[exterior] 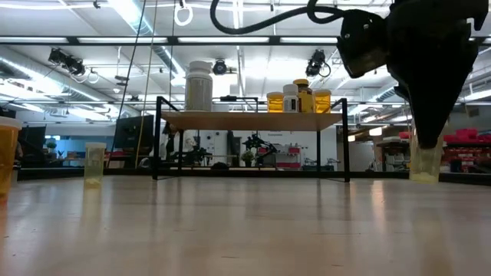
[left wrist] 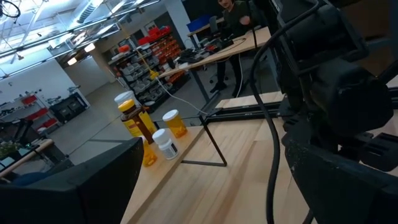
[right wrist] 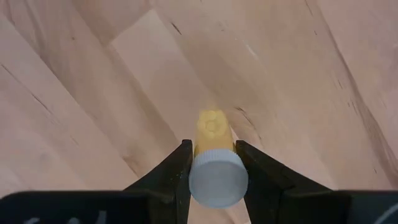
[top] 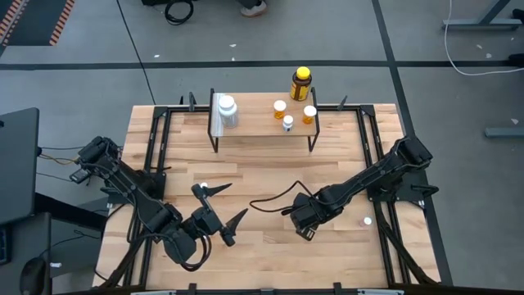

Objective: Pick and place medicine bottles onto shelf by color
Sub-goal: Put the right small yellow medicine bottle on the shelf

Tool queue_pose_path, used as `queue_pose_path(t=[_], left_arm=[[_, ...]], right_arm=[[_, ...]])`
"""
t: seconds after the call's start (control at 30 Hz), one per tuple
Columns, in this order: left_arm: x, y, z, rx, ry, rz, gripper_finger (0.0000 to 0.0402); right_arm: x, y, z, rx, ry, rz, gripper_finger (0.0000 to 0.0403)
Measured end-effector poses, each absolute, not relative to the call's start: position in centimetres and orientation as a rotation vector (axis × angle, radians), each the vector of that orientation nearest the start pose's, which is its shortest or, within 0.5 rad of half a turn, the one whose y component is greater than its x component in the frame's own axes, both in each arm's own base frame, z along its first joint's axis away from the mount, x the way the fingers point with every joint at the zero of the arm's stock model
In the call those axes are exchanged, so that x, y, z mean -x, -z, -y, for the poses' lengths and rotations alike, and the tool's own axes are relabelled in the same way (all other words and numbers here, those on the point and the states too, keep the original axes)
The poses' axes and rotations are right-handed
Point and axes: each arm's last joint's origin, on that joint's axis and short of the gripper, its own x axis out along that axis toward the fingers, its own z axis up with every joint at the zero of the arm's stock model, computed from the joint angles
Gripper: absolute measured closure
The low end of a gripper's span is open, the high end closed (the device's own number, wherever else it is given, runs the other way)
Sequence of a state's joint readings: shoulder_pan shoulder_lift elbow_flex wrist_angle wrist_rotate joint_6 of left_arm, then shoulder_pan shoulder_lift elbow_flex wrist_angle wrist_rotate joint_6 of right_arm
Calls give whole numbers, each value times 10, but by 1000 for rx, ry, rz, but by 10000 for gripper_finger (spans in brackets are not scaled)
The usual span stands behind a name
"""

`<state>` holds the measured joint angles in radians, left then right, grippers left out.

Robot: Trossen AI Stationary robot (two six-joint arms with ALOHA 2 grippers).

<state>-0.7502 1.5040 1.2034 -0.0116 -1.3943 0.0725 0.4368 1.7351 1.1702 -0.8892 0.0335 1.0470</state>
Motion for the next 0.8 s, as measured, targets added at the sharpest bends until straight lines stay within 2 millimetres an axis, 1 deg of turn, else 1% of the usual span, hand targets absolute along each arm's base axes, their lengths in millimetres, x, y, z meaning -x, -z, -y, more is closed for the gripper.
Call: queue_pose_path(t=[0.17,0.47,0.8], left_arm=[[-256,-329,200,-349,-634,-175,2],[-256,-329,200,-349,-634,-175,2],[-256,-329,200,-349,-634,-175,2]], right_arm=[[-284,-187,-132,-520,431,-1405,279],[-285,-187,-132,-517,437,-1400,260],[-284,-187,-132,-516,437,-1401,260]])
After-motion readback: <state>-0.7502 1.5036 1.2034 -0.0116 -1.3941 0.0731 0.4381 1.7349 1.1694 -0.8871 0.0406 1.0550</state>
